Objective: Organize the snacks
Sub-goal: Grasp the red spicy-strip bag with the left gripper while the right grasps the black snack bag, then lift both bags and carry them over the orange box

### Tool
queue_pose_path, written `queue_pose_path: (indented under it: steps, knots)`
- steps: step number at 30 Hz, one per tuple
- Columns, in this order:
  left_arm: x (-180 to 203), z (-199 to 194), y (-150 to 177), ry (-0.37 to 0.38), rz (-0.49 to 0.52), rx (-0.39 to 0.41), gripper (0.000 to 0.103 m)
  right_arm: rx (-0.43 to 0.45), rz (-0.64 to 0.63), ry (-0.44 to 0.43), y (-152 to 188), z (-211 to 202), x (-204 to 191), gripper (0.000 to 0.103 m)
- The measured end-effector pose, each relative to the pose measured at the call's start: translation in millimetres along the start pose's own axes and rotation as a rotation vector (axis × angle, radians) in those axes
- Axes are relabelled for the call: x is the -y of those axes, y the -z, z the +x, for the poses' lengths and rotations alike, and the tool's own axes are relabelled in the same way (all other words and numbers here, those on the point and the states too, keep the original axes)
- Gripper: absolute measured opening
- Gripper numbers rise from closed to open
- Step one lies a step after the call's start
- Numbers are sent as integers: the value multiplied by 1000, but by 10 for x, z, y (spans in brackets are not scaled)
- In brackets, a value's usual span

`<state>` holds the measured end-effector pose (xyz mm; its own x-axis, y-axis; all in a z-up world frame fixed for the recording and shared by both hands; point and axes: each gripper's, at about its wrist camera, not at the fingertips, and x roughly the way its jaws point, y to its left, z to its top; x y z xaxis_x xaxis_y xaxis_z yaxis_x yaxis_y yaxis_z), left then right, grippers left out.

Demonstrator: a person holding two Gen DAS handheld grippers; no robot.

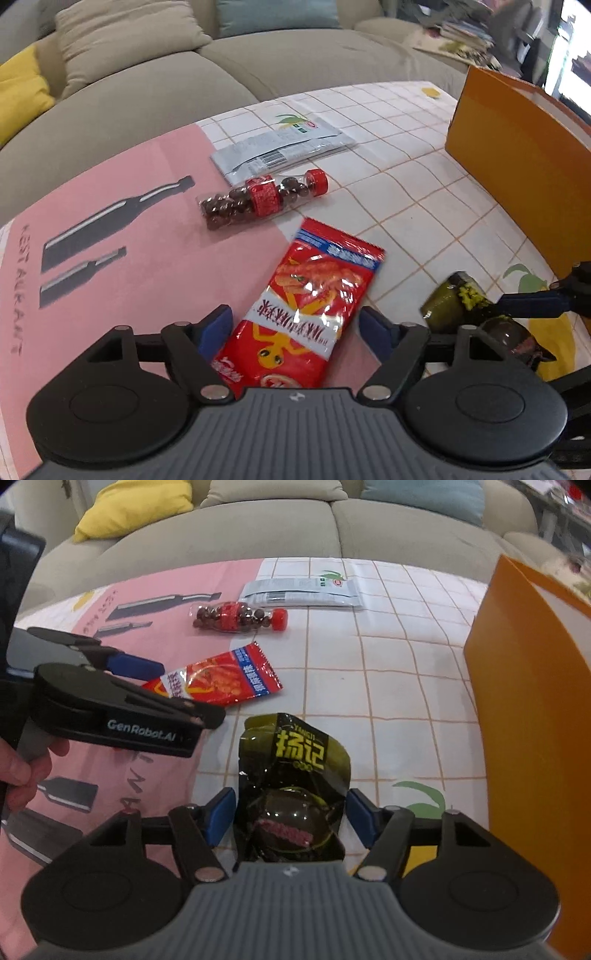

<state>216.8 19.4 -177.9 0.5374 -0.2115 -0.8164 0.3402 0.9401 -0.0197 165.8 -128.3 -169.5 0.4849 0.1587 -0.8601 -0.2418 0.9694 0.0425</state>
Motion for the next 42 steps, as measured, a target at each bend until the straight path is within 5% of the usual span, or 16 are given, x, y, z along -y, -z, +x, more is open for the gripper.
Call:
queue_pose_path:
  steps: [8, 21, 34, 42]
  knots:
    - [15, -385, 479, -76, -114, 8, 71, 28, -51, 21, 117, -60, -88, 55]
    - [70, -950, 1074, -95, -323, -71, 68, -2, -114, -45, 446, -322, -185, 51]
    - [214, -943, 1067, -149, -271, 73, 73, -4, -107, -51, 615, -416, -204, 67]
    - [329, -762, 1070, -162, -233, 81, 90, 12, -49, -76, 620, -406, -149, 80]
